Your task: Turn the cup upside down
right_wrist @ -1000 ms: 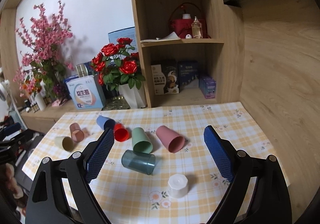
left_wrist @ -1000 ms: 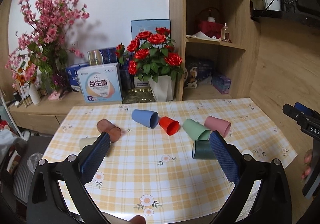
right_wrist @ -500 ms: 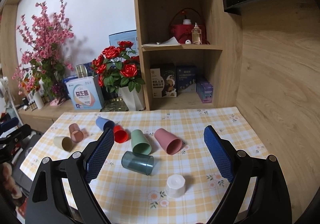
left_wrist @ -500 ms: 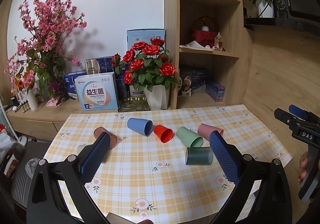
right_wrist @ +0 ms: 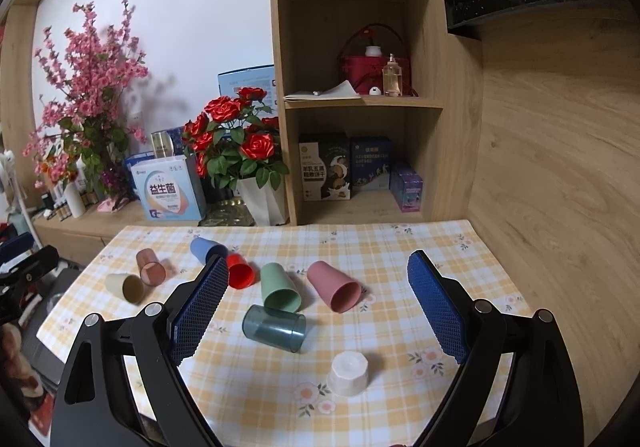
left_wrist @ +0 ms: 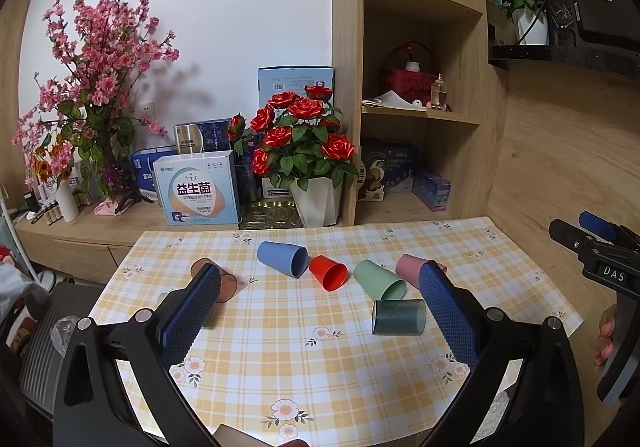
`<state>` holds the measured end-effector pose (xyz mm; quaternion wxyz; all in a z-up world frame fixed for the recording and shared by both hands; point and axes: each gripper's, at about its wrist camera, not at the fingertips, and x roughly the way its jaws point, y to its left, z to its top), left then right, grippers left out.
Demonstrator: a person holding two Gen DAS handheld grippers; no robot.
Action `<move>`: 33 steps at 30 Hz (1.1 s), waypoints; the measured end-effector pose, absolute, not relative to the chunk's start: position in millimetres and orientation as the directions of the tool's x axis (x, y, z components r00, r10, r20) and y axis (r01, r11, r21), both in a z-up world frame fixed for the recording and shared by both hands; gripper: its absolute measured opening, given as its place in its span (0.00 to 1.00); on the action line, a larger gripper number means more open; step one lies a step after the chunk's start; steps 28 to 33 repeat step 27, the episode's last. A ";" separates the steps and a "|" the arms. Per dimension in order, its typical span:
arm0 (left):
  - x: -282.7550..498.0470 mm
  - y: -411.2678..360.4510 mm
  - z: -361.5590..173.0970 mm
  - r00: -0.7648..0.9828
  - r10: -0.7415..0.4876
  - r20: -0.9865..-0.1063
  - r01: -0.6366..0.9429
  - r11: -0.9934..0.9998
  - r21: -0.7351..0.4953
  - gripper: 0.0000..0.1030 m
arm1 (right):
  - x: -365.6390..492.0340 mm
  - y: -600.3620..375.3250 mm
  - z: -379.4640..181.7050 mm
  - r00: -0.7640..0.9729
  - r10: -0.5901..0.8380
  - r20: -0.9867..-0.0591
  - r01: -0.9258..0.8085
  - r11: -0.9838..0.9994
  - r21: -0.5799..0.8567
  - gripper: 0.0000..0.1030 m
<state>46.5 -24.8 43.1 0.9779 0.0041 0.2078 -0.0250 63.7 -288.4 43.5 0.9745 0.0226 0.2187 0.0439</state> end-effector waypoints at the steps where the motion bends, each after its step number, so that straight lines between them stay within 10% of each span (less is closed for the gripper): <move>1: 46.2 -24.9 42.8 0.912 -0.048 -0.407 0.051 0.999 -0.004 0.94 | 63.7 -288.2 43.7 0.901 0.090 -0.424 -0.072 0.996 0.059 0.85; 33: 48.2 -24.4 37.3 0.916 -0.036 -0.399 0.040 0.999 0.002 0.94 | 62.4 -289.1 40.8 0.901 0.087 -0.425 -0.066 0.996 0.065 0.85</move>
